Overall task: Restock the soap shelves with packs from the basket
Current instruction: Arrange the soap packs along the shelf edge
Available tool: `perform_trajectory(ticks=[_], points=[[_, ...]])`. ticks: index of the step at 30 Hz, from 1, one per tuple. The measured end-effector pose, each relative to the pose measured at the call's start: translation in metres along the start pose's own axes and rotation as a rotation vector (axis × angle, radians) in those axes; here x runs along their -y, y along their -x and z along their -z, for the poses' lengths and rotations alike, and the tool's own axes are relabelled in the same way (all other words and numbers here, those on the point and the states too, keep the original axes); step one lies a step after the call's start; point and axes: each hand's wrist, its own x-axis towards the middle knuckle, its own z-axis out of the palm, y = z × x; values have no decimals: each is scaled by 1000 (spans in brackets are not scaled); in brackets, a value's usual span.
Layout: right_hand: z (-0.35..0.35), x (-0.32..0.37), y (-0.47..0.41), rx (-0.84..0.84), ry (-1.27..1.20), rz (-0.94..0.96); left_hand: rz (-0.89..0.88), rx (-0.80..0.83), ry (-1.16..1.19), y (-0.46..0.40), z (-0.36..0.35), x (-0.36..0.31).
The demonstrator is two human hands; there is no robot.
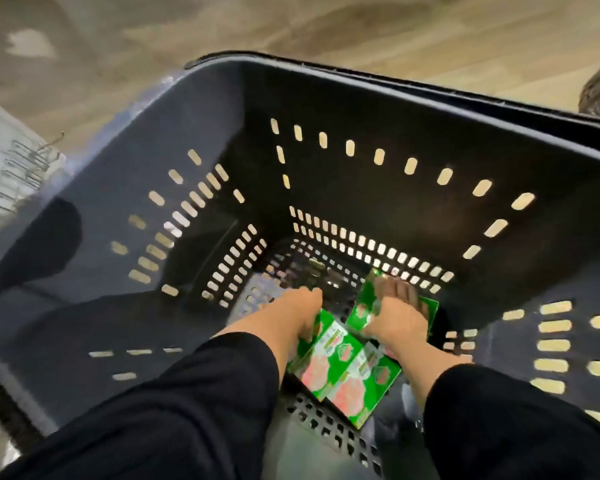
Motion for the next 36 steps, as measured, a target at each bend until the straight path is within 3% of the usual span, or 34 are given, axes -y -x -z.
perform_trajectory(ticks=[12,23,29,36], points=[[-4,10,-8,-109,32,155,94,-48,431,-12,-34,22],[53,51,31,33,-219,250,152,-375,544,81,50,63],[99,92,93,-2,-345,401,193,-720,661,214,78,71],[161,167,211,-239,-516,752,255,-1241,924,378,58,67]])
